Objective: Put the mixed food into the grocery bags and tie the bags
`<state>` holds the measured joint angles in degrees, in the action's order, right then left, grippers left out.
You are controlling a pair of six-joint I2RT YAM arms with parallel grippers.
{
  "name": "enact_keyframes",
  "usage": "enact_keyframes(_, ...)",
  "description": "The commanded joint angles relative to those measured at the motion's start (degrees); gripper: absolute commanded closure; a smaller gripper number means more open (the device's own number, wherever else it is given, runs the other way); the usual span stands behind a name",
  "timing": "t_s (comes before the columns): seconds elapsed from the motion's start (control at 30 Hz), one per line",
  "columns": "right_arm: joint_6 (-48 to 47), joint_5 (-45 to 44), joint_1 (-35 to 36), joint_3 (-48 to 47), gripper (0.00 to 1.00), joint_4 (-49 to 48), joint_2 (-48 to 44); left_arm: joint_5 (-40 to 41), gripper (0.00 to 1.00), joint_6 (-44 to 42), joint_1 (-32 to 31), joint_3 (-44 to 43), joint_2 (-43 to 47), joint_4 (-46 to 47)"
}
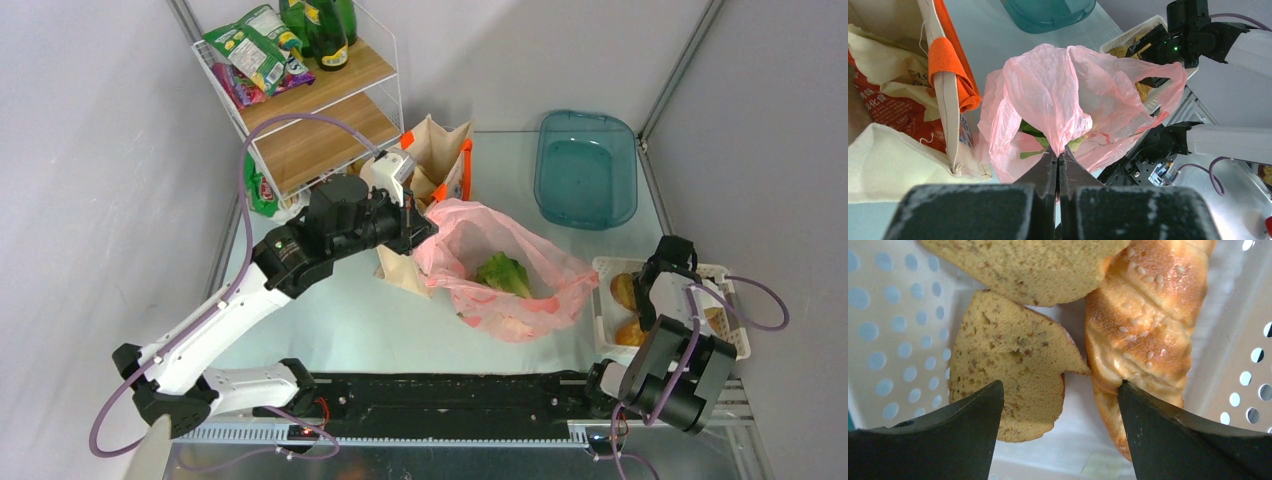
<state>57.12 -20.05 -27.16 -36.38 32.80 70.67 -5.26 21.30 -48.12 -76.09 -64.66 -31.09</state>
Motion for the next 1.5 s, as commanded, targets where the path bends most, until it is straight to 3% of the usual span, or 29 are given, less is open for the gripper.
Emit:
enact_keyframes(0.0, 5.71, 4.44, -1.89, 3.25, 0.18, -9.07, 5.53, 1.2, 1.0, -1.88, -0.21, -1.09, 1.08, 1.16)
enact_keyframes(0.07, 6.86, 1.7, -2.3, 3.25, 0.26, -7.56, 4.01, 1.12, 1.0, -1.82, -0.14, -1.56, 0.63, 1.15)
enact_keyframes(0.2, 7.78, -2.75, -2.36, 3.25, 0.68, -5.2, -1.69, 1.09, 1.0, -2.0, -0.14, -2.22, -0.2, 1.14)
enact_keyframes(0.43, 4.36, -6.02, -0.49, 1.8, 0.85, -2.28, -14.69, 1.14, 1.0, -2.52, -0.19, -3.34, -1.11, 1.15)
enact_keyframes(0.47, 3.68, -6.34, -0.2, 1.56, 0.97, -2.16, -15.74, 1.3, 1.0, -2.59, -0.15, -3.44, -1.09, 1.13)
enact_keyframes(0.5, 3.14, -6.58, 0.08, 1.0, 1.0, -1.54, -17.79, 1.39, 1.0, -2.76, -0.14, -3.44, -1.08, 1.12)
enact_keyframes(0.73, 1.41, -4.72, 0.17, -2.35, 1.0, 2.22, -21.86, 1.88, 1.0, -3.51, -0.19, -3.32, -1.02, 1.13)
enact_keyframes(0.8, 0.61, -3.53, 0.17, -2.6, 0.78, 1.35, -21.15, 1.84, 1.0, -3.62, -0.21, -3.31, -1.0, 1.13)
enact_keyframes(0.83, 0.35, -2.56, 0.17, -2.63, 0.47, 0.93, -20.6, 1.81, 1.0, -3.67, -0.22, -3.29, -0.95, 1.13)
enact_keyframes(0.9, -0.17, -0.3, 0.13, -2.66, 0.31, -0.64, -17.88, 1.83, 1.0, -3.82, -0.17, -3.31, -0.86, 1.13)
enact_keyframes(1.27, 6.65, 4.16, 1.06, -2.64, 0.31, -8.73, -1.05, 2.12, 1.0, -4.6, -0.16, -3.48, -0.72, 1.2)
enact_keyframes(1.47, 8.48, 3.44, 0.18, -2.68, 0.43, -13.46, 9.73, 2.4, 1.0, -4.94, -0.21, -2.71, -0.1, 1.16)
